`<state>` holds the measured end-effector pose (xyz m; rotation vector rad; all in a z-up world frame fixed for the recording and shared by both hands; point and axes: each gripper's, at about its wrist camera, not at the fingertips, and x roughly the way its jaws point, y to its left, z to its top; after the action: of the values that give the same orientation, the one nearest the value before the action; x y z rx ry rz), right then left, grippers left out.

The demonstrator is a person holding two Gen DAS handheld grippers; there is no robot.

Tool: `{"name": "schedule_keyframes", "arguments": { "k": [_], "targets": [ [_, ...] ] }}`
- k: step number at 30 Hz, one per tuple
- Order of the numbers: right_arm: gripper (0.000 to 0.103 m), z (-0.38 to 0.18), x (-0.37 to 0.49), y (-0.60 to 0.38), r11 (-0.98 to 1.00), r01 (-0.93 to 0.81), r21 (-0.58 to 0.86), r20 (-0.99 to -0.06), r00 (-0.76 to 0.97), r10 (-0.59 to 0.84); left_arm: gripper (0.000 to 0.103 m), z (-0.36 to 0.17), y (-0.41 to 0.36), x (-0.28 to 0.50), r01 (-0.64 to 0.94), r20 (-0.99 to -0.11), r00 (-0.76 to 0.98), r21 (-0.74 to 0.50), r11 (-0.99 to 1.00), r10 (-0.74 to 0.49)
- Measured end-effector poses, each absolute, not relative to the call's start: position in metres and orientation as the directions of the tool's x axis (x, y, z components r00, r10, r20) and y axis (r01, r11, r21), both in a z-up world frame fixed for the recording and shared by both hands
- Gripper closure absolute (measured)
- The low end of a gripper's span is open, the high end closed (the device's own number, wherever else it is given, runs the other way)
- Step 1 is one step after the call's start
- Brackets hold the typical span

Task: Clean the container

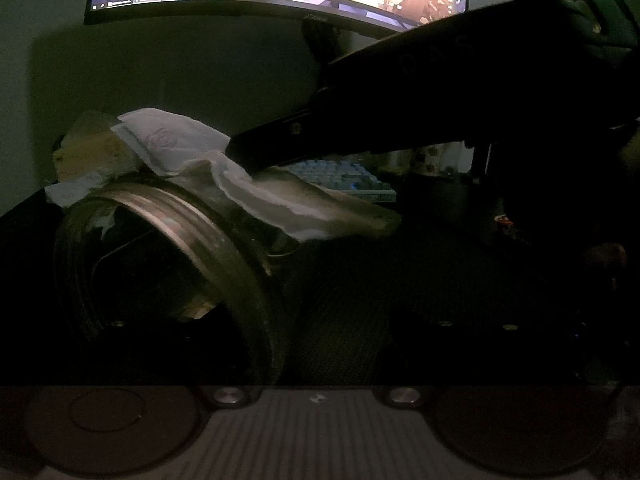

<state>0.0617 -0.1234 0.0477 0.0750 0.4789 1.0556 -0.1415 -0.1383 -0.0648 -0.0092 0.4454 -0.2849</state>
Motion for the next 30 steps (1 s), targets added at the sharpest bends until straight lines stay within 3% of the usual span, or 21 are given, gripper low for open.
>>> {"name": "schedule_keyframes", "arguments": {
  "k": [30],
  "targets": [
    [0.095,0.049,0.066,-0.127,0.49,-0.827,0.277,-0.347,0.389,0.853,0.024,-0.069,-0.09,-0.113,0.273,-0.425,0.863,-0.065,0.96,-0.274]
  ]
}}
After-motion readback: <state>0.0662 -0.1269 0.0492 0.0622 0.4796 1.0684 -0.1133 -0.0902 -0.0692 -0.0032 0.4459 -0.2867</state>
